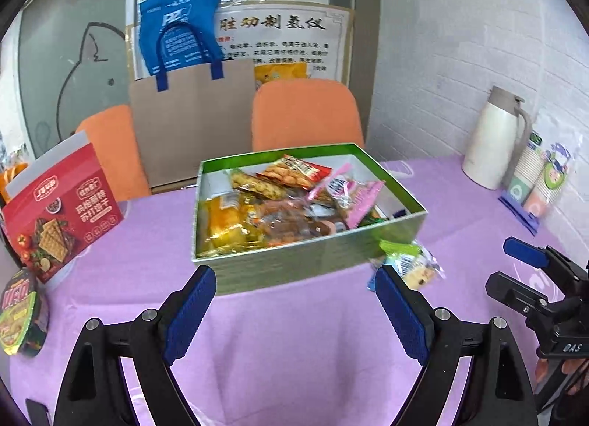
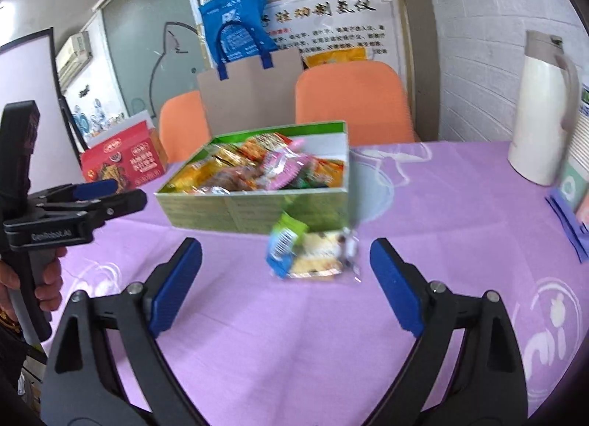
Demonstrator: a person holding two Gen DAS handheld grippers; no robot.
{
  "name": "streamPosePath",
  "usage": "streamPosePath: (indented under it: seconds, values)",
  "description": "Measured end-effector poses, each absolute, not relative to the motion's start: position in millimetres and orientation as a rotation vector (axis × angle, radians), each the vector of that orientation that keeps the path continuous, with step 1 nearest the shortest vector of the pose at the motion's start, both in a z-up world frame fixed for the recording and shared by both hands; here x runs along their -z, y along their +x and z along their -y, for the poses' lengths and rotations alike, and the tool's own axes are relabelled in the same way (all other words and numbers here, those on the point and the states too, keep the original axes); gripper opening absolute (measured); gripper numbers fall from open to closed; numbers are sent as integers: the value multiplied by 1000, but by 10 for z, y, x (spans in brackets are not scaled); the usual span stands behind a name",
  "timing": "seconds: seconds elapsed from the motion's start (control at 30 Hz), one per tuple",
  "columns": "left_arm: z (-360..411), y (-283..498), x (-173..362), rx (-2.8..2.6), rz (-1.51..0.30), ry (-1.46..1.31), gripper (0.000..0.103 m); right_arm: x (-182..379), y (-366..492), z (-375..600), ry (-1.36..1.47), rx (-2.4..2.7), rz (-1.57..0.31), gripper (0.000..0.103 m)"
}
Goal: Organize snacks
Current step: 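Move the left gripper to the green-blue packet and grasp it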
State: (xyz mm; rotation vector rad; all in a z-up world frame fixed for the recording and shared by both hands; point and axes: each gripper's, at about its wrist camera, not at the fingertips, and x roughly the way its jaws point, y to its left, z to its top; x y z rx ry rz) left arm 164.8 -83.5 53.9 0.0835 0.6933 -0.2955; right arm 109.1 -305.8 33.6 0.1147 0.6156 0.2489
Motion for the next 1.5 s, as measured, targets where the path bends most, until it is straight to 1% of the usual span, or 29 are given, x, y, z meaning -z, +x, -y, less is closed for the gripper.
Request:
streamPosePath:
  seconds: [0.23,0.43,0.47,0.5,0.53,0.6,0.67,0.73,0.8,0.87,0.97,1.13,1.33,1.43,1.5]
  values:
    - [1348,1681,-335,424,-755,105,90,-113,963,3467,203,-194,-656,93]
    - [1811,1939,-33,472,-833,129,89,-20,939,3598,211,-188,-670,93]
    - [1848,1981,7,470,-844,125,85,-15,941,3610,213,-188,-670,93]
    - [1875,2038,56,469,-861,114,78,-4,947,3625,214,-191,-671,93]
    - [1897,2100,106,472,-884,99,75,7,955,3633,214,-194,-674,93]
    - [1921,2211,196,491,-928,58,61,28,1002,3650,207,-197,-684,93]
    - [1940,2296,271,497,-960,31,58,54,1065,3647,199,-201,-696,93]
    - [1969,2345,324,491,-962,35,56,78,1119,3630,194,-211,-708,93]
    - [1993,2398,391,502,-976,47,37,103,1180,3592,180,-217,-722,93]
    - [1960,2399,410,512,-978,44,32,118,1243,3547,167,-230,-736,93]
    - [1793,2341,357,502,-964,27,31,149,1369,3459,156,-259,-763,93]
    - [1359,2185,216,464,-928,-3,31,288,1676,3179,63,-248,-878,93]
    - [1044,2087,158,413,-921,21,31,353,1892,2883,22,-207,-899,93]
    - [959,2076,190,407,-930,15,31,411,2014,2790,9,-152,-930,100]
    - [884,2061,212,407,-936,8,31,458,2085,2759,5,-126,-956,100]
